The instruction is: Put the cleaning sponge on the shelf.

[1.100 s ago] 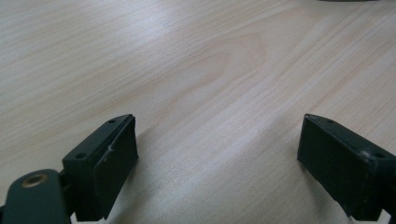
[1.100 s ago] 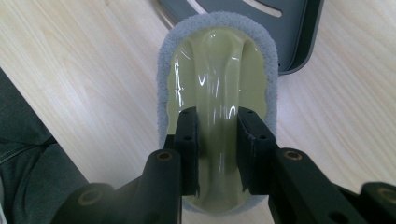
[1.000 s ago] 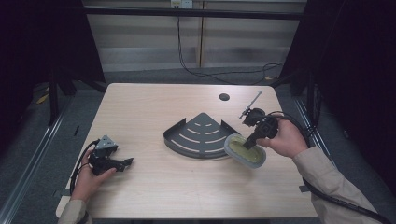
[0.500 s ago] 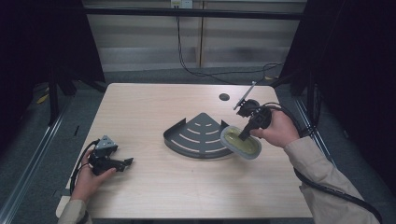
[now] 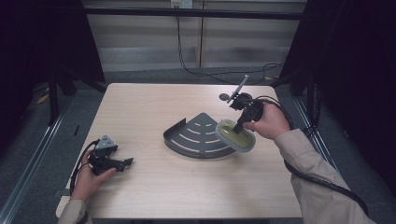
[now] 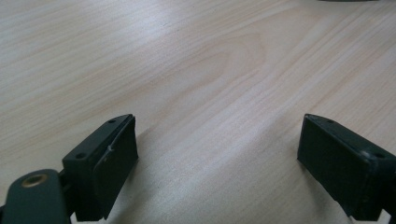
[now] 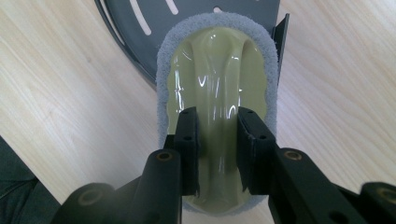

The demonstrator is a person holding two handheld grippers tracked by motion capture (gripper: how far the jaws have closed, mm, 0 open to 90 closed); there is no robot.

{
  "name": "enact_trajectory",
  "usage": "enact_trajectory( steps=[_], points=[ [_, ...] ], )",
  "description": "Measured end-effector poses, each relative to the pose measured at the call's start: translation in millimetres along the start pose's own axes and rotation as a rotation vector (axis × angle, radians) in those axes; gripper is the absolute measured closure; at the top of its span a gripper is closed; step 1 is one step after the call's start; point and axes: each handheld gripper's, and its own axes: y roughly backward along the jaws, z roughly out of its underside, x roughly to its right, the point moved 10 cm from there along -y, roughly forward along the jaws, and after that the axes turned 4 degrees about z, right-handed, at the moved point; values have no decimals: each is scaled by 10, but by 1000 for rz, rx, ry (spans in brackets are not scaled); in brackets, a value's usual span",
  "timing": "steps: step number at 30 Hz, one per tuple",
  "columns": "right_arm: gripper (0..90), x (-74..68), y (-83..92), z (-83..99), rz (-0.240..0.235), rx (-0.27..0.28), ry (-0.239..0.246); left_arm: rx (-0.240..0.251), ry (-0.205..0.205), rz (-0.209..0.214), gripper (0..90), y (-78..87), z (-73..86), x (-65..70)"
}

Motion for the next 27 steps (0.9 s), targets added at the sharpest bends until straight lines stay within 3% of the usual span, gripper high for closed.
enact_trajectory(
  steps=[27],
  points=[
    [715, 160, -74, -296, 15, 13, -52, -3, 0, 1, 116, 2, 2, 0]
  ],
)
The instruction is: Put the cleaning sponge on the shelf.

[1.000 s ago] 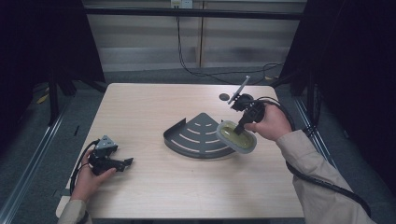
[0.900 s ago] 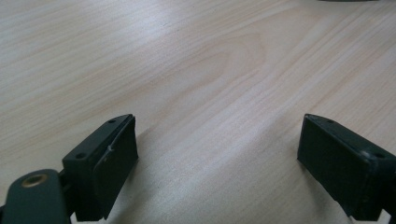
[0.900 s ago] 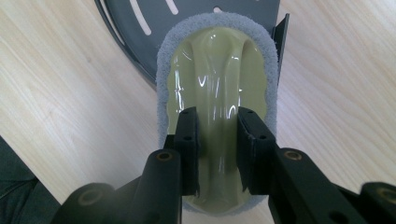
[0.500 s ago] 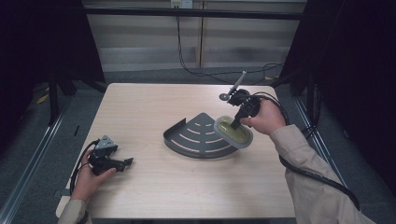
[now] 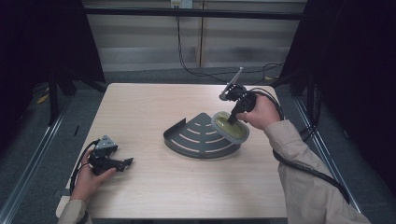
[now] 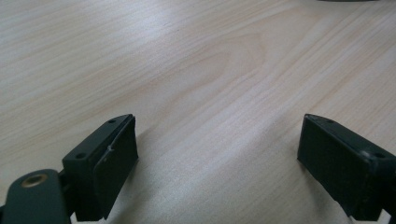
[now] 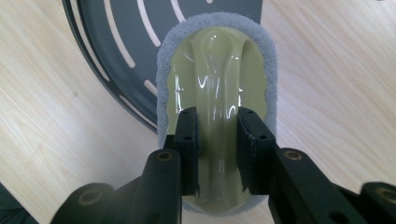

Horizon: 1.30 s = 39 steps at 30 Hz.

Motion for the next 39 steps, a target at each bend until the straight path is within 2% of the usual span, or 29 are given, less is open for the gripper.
enact_trajectory(
  steps=[8, 10, 11, 12, 24, 28, 39],
  points=[
    [715, -1, -76, -74, -1, -3, -3, 1, 1, 1, 116, 0, -1, 0],
    [716, -8, -101, -103, -8, 5, -17, 0, 0, 0, 116, 0, 0, 0],
    [715, 8, -111, -108, -2, 2, -4, 0, 0, 0, 116, 0, 0, 0],
    [716, 1, -118, -120, -1, -2, -17, 0, 0, 0, 116, 0, 0, 0],
    [715, 7, -227, -249, 0, 10, -11, 1, 1, 1, 116, 0, 0, 0],
    [715, -7, -277, -257, -6, -2, -25, -1, 6, 9, 116, 2, 3, 8],
    [715, -62, -430, -251, -17, -11, -10, 2, 6, 6, 116, -1, 0, 6]
  ],
)
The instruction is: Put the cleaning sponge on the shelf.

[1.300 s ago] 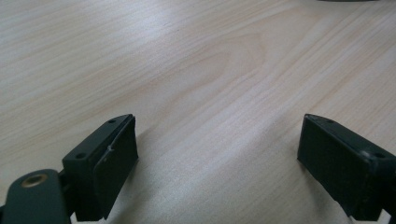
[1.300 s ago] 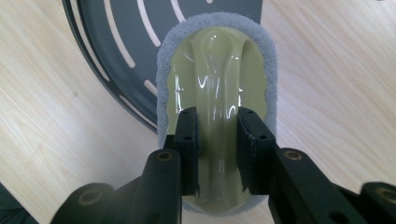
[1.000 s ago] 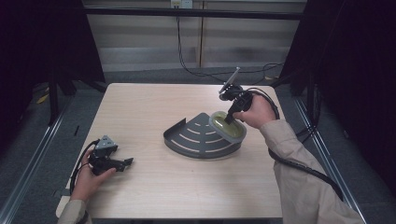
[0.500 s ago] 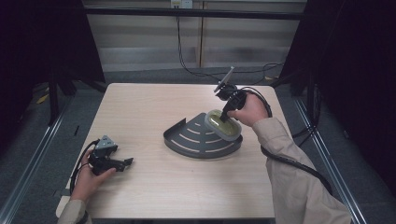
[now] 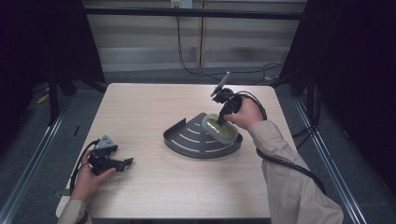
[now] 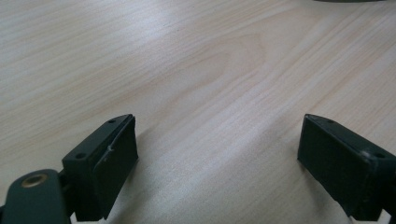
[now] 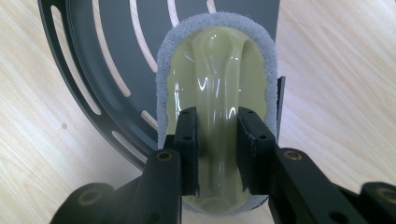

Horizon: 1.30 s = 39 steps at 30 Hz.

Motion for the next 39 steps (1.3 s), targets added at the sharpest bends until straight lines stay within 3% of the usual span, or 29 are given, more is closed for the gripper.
enact_trajectory(
  steps=[8, 21, 32, 39],
  points=[
    [715, -9, -109, 25, -8, -4, 13, 1, 2, 1, 116, -1, -1, 2],
    [714, 11, -227, 71, -15, -10, -9, -3, -2, 2, 116, 2, 2, -1],
    [714, 35, -305, 114, -13, -12, 15, 1, -1, -1, 116, -1, 0, -1],
    [713, 37, -356, 151, -19, -21, -2, 1, -5, -4, 116, 0, -2, -6]
  ],
)
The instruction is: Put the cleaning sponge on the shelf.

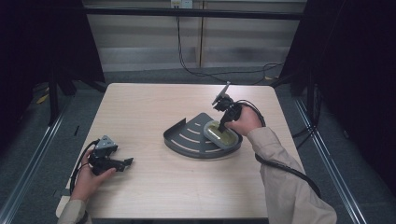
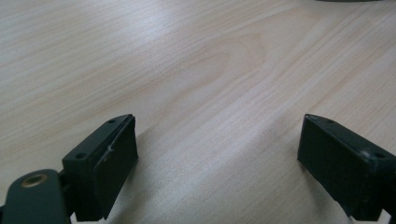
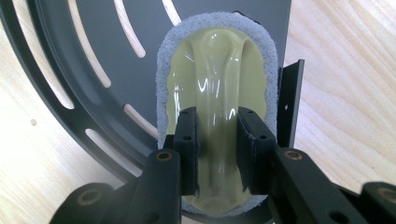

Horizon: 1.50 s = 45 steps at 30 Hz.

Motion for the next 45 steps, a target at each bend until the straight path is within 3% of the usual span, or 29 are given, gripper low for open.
enact_trajectory(
  steps=[24, 30, 45],
  points=[
    [711, 66, -91, 50, 23, -7, 21, 1, 0, -2, 116, -1, 0, -1],
    [710, 65, -98, 61, 17, -7, 1, 0, -1, -3, 116, -1, 0, 0],
    [703, 93, -114, 84, 12, 0, 8, 1, 0, -3, 116, -1, 0, 0]
  ],
)
